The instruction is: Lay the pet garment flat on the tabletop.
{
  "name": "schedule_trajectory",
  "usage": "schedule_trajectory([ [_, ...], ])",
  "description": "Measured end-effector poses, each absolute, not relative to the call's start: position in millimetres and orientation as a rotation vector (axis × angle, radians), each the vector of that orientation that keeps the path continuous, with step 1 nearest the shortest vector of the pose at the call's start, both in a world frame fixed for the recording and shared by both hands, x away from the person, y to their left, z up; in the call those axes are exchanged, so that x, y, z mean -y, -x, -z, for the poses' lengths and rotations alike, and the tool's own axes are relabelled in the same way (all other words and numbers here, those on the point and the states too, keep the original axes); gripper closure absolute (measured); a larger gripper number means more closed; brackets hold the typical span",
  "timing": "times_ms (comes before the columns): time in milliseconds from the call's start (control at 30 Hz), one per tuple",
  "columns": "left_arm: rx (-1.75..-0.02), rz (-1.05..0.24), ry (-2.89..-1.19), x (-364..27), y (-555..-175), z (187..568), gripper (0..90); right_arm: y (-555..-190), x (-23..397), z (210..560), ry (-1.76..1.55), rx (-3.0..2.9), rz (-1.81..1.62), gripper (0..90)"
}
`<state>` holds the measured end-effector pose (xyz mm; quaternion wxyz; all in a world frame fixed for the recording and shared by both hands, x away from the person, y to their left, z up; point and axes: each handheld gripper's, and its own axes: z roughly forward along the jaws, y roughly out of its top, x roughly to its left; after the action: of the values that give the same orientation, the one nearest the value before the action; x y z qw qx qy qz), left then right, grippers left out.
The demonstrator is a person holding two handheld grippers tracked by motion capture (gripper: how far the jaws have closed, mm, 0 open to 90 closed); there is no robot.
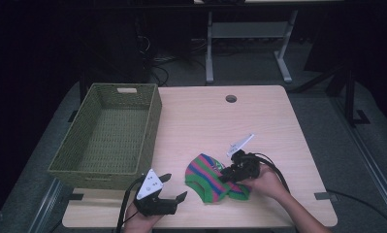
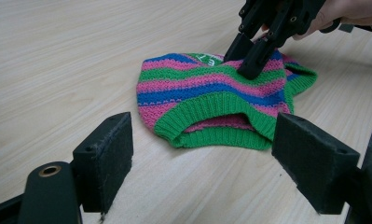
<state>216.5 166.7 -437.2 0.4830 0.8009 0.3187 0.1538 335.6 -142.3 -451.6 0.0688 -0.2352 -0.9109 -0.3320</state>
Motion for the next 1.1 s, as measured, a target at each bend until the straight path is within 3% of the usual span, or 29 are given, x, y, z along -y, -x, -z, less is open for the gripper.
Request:
schedule_trajectory([
  [100,-0.773,-0.377,-1.963,-168,-217,437,20.2,-335,144,447,0.707,2.735,1.029,57.9],
  [500,-0.777,-0.375,-1.952,-167,-217,437,20.2,-314,146,412,0.609,2.734,1.173,57.0],
  [1100,-0.779,-0.377,-1.958,-169,-216,436,20.2,-287,96,438,0.347,2.822,0.989,56.6],
])
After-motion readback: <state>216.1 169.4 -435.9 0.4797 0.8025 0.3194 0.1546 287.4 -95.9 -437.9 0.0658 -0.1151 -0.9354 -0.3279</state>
